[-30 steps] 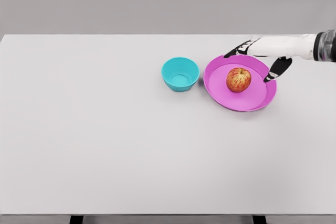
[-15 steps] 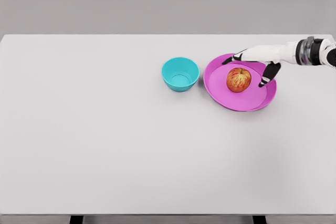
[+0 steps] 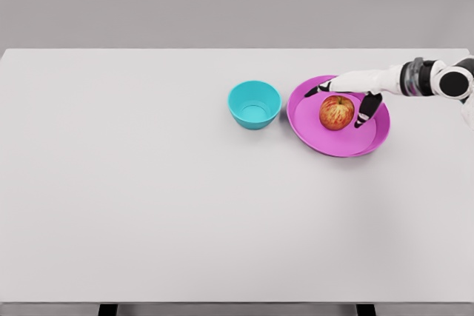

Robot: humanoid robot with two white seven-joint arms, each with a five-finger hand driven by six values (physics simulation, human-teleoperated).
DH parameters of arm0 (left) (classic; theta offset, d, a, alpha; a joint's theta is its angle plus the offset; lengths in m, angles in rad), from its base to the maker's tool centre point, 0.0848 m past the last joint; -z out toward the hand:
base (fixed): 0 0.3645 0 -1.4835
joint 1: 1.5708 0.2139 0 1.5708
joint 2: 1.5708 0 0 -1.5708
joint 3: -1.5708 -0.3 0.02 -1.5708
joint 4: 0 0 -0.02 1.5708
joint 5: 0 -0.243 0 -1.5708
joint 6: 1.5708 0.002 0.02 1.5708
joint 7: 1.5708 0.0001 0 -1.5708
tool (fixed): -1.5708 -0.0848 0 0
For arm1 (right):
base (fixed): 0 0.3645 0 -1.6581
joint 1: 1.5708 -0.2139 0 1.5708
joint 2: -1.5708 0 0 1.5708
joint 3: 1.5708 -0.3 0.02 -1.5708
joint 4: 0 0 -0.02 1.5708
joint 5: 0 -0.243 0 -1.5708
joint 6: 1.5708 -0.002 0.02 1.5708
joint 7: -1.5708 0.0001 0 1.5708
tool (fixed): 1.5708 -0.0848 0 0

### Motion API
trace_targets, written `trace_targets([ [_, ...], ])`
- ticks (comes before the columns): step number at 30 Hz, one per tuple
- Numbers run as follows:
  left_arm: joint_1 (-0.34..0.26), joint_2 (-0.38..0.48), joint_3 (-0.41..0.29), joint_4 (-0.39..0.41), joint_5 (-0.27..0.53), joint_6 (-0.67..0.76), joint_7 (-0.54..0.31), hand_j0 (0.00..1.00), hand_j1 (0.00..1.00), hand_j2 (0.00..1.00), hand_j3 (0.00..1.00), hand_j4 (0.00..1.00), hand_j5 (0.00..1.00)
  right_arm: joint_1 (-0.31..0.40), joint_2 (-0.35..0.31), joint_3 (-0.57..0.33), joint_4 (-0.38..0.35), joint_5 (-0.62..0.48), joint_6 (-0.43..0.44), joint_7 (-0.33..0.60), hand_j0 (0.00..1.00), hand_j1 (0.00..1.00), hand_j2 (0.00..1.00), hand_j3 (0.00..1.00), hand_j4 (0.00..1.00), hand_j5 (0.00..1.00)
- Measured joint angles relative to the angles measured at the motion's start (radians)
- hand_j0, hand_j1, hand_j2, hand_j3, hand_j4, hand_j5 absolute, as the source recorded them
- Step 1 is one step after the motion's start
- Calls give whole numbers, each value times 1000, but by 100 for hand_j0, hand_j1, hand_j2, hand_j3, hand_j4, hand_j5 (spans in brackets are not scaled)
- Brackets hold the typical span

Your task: Put the apple from the pink plate into the blue bowl with your right arm

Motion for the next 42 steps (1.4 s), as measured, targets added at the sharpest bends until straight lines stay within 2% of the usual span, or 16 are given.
trace_targets([
  [5, 0, 0, 0, 0, 0, 0, 0, 100, 100, 100, 100, 100, 100, 2, 15, 0, 42, 11, -2, 0, 100, 100, 100, 100, 100, 100],
  [7, 0, 0, 0, 0, 0, 0, 0, 100, 100, 100, 100, 100, 100, 3, 18, 0, 51, 15, -2, 0, 89, 89, 89, 89, 89, 89],
  [9, 0, 0, 0, 0, 0, 0, 0, 100, 100, 100, 100, 100, 100, 3, 21, 0, 55, 19, -2, 0, 87, 87, 87, 87, 87, 87],
  [10, 0, 0, 0, 0, 0, 0, 0, 100, 100, 100, 100, 100, 100, 2, 25, 0, 56, 21, -2, 0, 84, 84, 84, 84, 84, 84],
  [13, 0, 0, 0, 0, 0, 0, 0, 100, 100, 100, 100, 100, 100, 3, 35, 0, 55, 23, -2, 0, 63, 63, 63, 63, 63, 63],
  [15, 0, 0, 0, 0, 0, 0, 0, 100, 100, 100, 100, 100, 100, 6, 37, -3, 57, 20, 2, -1, 61, 61, 61, 61, 61, 61],
  [16, 0, 0, 0, 0, 0, 0, 0, 100, 100, 100, 100, 100, 100, 8, 38, -5, 57, 19, 5, -2, 55, 55, 55, 55, 55, 55],
  [19, 0, 0, 0, 0, 0, 0, 0, 100, 100, 100, 100, 100, 100, 9, 39, -7, 59, 12, 7, -2, 48, 48, 48, 48, 48, 48],
  [21, 0, 0, 0, 0, 0, 0, 0, 100, 100, 100, 100, 100, 100, 9, 37, -7, 58, 13, 6, -2, 31, 31, 31, 31, 31, 31],
  [27, 0, 0, 0, 0, 0, 0, 0, 100, 100, 100, 100, 100, 100, -25, 31, -11, 20, 23, -1, 4, 31, 31, 31, 31, 31, 31],
  [34, 0, 0, 0, 0, 0, 0, 0, 100, 100, 100, 100, 100, 100, -52, 36, -60, -43, 17, -2, 1, 31, 31, 31, 31, 31, 31],
  [38, 0, 0, 0, 0, 0, 0, 0, 100, 100, 100, 100, 100, 100, -74, 89, -64, -36, 23, -2, 0, 32, 32, 32, 32, 32, 32],
  [42, 0, 0, 0, 0, 0, 0, 0, 100, 100, 100, 100, 100, 100, -92, 165, -64, 9, 35, -2, 0, 32, 32, 32, 32, 32, 32],
])
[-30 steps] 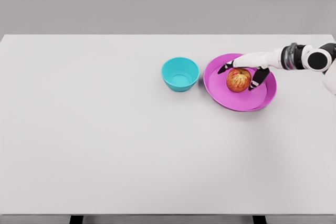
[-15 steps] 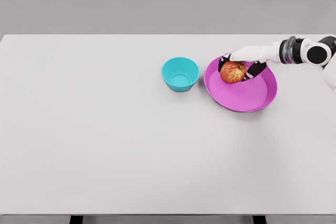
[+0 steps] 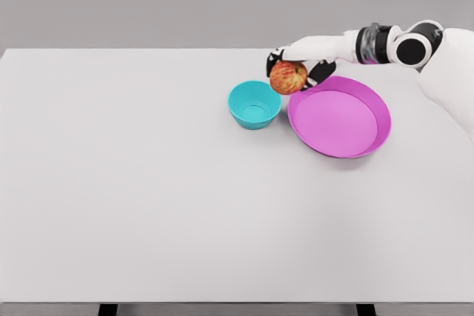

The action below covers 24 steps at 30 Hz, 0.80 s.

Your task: Put the apple from the pink plate into the blue bowl with your right arm

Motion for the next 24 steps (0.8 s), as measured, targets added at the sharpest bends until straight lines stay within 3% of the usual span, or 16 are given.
trace_targets([
  [8, 0, 0, 0, 0, 0, 0, 0, 100, 100, 100, 100, 100, 100, 0, 76, 2, 27, 19, 0, 0, 33, 33, 33, 33, 33, 33],
  [9, 0, 0, 0, 0, 0, 0, 0, 100, 100, 100, 100, 100, 100, 0, 81, 3, 27, 21, 0, 0, 38, 38, 38, 38, 38, 38],
  [10, 0, 0, 0, 0, 0, 0, 0, 100, 100, 100, 100, 100, 100, 2, 85, 3, 26, 22, 0, 0, 51, 51, 51, 51, 51, 51],
  [11, 0, 0, 0, 0, 0, 0, 0, 100, 100, 100, 100, 100, 100, 2, 87, 3, 25, 23, 2, 0, 73, 73, 73, 73, 73, 73],
  [12, 0, 0, 0, 0, 0, 0, 0, 100, 100, 100, 100, 100, 100, 2, 88, 2, 24, 31, 8, 0, 87, 87, 87, 87, 87, 87],
  [19, 0, 0, 0, 0, 0, 0, 0, 100, 100, 100, 100, 100, 100, 2, 80, -6, -10, 77, 33, 0, 99, 99, 99, 99, 99, 99],
  [22, 0, 0, 0, 0, 0, 0, 0, 100, 100, 100, 100, 100, 100, 3, 54, -28, -64, 79, 50, 0, 100, 100, 100, 100, 100, 100],
  [24, 0, 0, 0, 0, 0, 0, 0, 100, 100, 100, 100, 100, 100, 8, 4, -47, -143, 79, 65, 0, 100, 100, 100, 100, 100, 100],
])
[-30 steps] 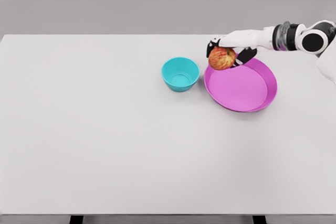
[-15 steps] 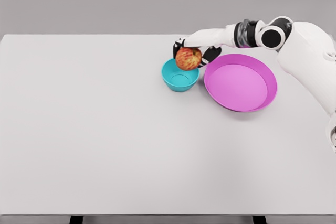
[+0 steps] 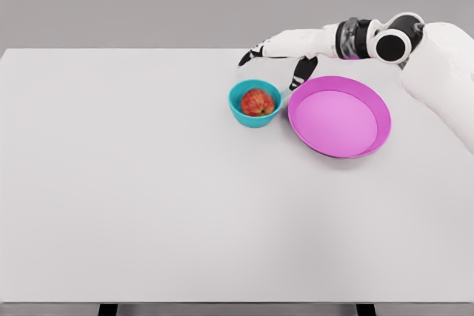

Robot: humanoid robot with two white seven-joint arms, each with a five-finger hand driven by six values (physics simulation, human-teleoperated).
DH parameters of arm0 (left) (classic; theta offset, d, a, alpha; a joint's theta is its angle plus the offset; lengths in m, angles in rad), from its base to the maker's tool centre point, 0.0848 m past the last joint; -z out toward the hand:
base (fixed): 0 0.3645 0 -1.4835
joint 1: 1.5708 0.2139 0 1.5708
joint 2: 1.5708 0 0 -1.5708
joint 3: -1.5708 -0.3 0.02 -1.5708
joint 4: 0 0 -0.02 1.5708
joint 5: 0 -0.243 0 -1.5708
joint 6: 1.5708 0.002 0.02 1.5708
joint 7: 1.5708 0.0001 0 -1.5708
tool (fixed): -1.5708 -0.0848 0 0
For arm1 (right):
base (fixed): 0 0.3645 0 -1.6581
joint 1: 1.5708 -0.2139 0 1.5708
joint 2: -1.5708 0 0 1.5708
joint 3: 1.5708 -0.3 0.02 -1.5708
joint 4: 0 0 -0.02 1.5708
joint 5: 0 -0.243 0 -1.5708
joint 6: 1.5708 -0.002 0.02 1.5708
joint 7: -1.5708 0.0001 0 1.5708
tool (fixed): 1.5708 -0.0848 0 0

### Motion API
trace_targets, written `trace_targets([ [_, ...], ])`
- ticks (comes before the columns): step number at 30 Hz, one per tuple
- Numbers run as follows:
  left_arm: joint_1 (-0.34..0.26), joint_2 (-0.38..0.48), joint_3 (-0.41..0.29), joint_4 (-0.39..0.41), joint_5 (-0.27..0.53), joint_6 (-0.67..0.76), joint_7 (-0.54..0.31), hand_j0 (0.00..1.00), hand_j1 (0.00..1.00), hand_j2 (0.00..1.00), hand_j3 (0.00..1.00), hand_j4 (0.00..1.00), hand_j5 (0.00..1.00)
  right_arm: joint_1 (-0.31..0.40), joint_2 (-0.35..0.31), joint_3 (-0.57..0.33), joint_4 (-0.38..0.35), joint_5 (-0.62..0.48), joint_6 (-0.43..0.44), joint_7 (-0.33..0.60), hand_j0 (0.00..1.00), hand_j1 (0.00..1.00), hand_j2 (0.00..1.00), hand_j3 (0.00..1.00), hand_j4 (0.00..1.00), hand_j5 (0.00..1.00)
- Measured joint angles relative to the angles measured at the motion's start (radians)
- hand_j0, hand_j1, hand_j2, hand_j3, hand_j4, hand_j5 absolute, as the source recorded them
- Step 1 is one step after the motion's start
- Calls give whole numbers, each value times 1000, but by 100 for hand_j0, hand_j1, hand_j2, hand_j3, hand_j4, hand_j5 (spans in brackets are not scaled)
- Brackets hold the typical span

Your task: Put the apple from the pink plate into the blue bowl with your right arm

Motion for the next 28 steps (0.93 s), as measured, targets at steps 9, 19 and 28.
trace_targets([
  [9, 0, 0, 0, 0, 0, 0, 0, 100, 100, 100, 100, 100, 100, 138, -405, -27, -504, -123, 58, 0, 100, 100, 100, 100, 100, 100],
  [19, 0, 0, 0, 0, 0, 0, 0, 100, 100, 100, 100, 100, 100, 382, -583, -260, -536, -271, -57, 0, 100, 100, 100, 100, 100, 100],
  [28, 0, 0, 0, 0, 0, 0, 0, 100, 100, 100, 100, 100, 100, 377, -564, -315, -550, -274, -9, 0, 100, 100, 100, 100, 100, 100],
])
